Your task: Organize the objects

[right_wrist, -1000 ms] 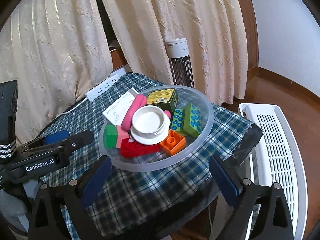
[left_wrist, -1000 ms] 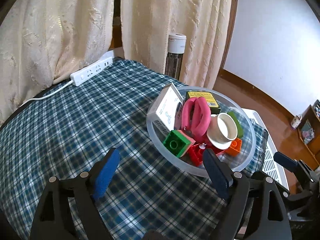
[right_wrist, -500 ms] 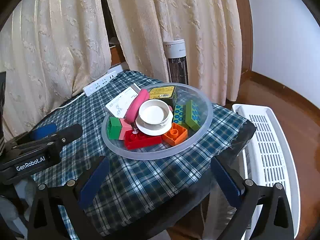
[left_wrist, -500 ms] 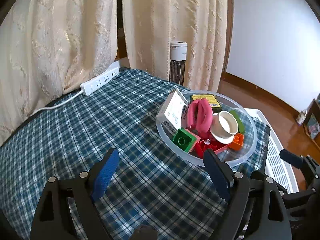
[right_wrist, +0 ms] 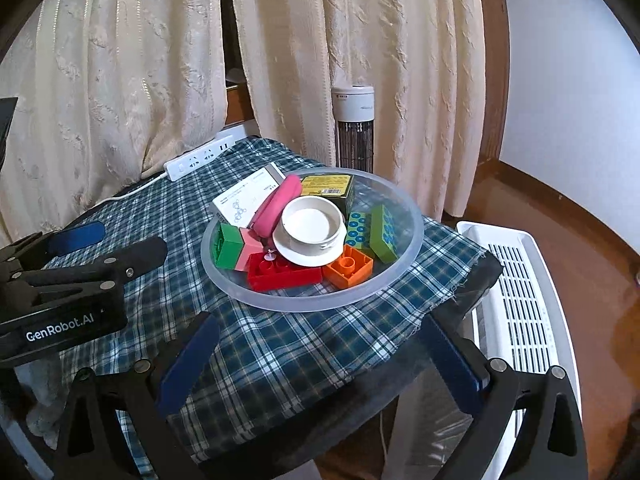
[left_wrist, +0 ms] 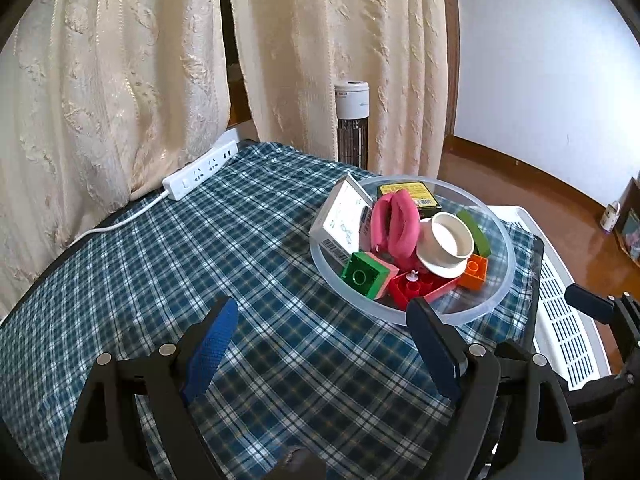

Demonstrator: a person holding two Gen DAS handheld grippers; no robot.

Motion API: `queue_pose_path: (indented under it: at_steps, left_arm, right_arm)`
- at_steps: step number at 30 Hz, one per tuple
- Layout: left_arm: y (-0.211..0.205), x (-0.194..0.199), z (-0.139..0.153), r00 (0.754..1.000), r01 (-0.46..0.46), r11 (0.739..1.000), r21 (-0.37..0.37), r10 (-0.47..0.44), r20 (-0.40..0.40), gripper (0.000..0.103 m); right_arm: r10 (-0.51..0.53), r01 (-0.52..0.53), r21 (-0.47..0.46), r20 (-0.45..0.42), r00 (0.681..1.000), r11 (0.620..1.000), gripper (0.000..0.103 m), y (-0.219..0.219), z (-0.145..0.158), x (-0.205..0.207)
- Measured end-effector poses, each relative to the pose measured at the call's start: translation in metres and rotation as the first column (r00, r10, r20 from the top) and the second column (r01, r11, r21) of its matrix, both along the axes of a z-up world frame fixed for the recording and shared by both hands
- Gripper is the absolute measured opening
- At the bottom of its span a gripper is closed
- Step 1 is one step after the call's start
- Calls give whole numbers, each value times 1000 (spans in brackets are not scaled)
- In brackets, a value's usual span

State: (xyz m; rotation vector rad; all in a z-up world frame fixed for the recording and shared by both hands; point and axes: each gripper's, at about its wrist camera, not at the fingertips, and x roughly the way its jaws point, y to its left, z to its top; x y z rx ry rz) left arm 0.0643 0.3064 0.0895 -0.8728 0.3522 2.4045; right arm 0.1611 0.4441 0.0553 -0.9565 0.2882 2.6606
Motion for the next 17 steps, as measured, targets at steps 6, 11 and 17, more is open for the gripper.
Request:
queue_pose_path:
  at_steps: [6,11,17]
  left_arm:
    - [3,-2,-4,999,23,1000,14,-24,39,93]
    - [3,0,-4,999,26,1000,17,-26,21,94]
    - [-2,-5,-4,1000,1,1000,6,-1,31,94]
  right_arm:
    - [7,-7,-10,7,1000,1000,103,1,-4,-1]
    - [8,-7,-19,12,1000,1000,103,2,-6,-3]
    - [8,-8,-21,6,1000,1000,103,1,-4,-4]
